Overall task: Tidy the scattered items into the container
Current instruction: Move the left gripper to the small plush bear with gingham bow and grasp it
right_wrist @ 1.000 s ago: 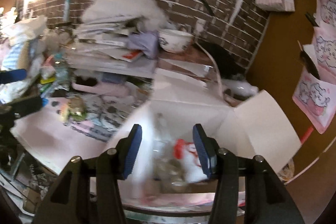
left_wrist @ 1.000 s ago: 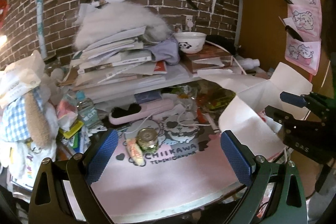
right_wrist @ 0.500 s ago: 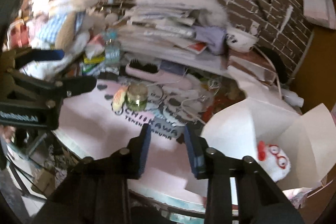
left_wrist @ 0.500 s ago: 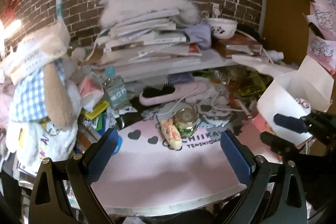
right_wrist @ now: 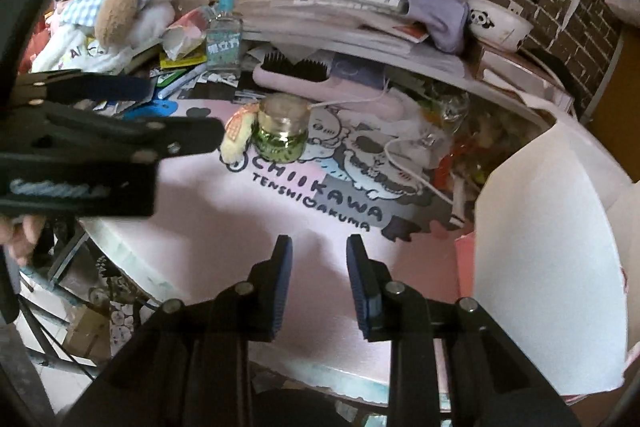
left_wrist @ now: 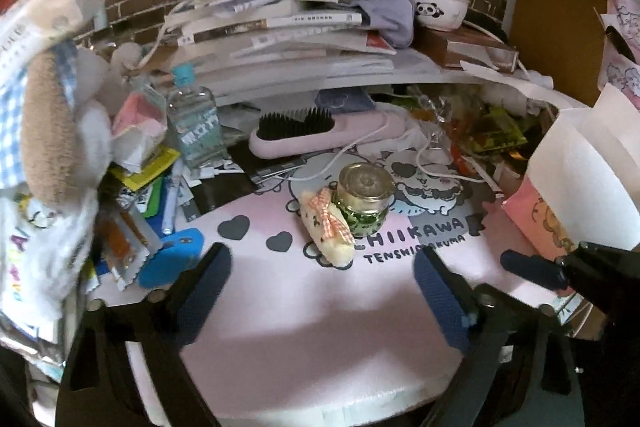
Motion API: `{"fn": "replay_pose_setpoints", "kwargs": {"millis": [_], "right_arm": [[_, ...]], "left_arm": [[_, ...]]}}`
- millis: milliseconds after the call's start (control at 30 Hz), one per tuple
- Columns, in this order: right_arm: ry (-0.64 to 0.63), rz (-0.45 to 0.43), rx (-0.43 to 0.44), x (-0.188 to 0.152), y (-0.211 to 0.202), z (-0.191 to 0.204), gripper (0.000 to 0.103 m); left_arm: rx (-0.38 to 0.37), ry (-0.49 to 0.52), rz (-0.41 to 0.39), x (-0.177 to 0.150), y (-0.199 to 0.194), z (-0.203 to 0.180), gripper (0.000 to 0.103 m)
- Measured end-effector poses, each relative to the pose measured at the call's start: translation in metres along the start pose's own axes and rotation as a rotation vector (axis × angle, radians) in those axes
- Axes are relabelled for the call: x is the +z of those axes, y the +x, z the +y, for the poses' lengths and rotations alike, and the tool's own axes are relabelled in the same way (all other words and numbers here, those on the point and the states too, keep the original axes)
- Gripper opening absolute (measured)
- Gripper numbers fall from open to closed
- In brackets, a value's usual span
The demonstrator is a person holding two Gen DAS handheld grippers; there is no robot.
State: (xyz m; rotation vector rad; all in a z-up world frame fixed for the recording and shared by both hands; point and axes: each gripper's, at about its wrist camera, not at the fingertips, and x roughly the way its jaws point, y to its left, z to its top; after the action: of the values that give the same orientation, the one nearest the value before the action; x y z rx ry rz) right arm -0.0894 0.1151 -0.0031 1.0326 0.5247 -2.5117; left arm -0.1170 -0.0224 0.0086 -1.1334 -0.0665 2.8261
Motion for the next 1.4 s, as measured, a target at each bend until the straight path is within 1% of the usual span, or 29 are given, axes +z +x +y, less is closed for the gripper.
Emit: {"fn": "replay_pose_setpoints", "kwargs": {"millis": [67,167,233,400,467,533,600,733,833,1067,1133,1400], "right_arm": [[0.001,0.002,0.006,0.000,0.002,0.000,0.025],[0.006,0.004,0.014,-0.001,0.006,0.000,0.025],[0.008,0.007,0.019,-0.001,0.008,0.000,0.025],[0.010,0.014,0.031,-0.001,0.012,-0.002,0.025],[0.010,0.016,0.036,-0.001,0.014,-0.003,0.025],[0.011,0.018,0.041,-0.001,0.015,-0.003,0.025],[0.011,0.020,0.045,-0.001,0.016,-0.003,0.025],[0.013,0.022,0.051,0.000,0.018,-0.003,0.025],[0.013,0.025,0.055,0.000,0.019,-0.003,0.025],[0.012,0.028,0.062,0.000,0.020,-0.002,0.025],[0.013,0.027,0.062,0.000,0.020,-0.002,0.025],[0.013,0.030,0.062,0.000,0.020,-0.002,0.025]], "left_arm": [[0.000,0.007,0.008,0.000,0.008,0.000,0.077],[-0.003,0.016,0.016,0.001,0.021,0.000,0.063],[-0.001,0.019,0.027,0.002,0.029,-0.001,0.056],[-0.006,0.005,0.034,0.003,0.041,-0.001,0.056],[-0.006,0.008,0.038,0.004,0.045,-0.002,0.054],[0.000,0.011,0.048,0.004,0.050,-0.002,0.047],[0.009,0.013,0.055,0.004,0.054,-0.002,0.043],[0.016,0.015,0.058,0.002,0.058,0.000,0.033],[0.020,0.015,0.060,0.003,0.061,0.001,0.031],[0.028,0.011,0.071,0.004,0.068,0.003,0.031],[0.025,0.007,0.068,0.004,0.068,0.003,0.021],[0.025,0.017,0.037,0.006,0.059,0.004,0.019]]}}
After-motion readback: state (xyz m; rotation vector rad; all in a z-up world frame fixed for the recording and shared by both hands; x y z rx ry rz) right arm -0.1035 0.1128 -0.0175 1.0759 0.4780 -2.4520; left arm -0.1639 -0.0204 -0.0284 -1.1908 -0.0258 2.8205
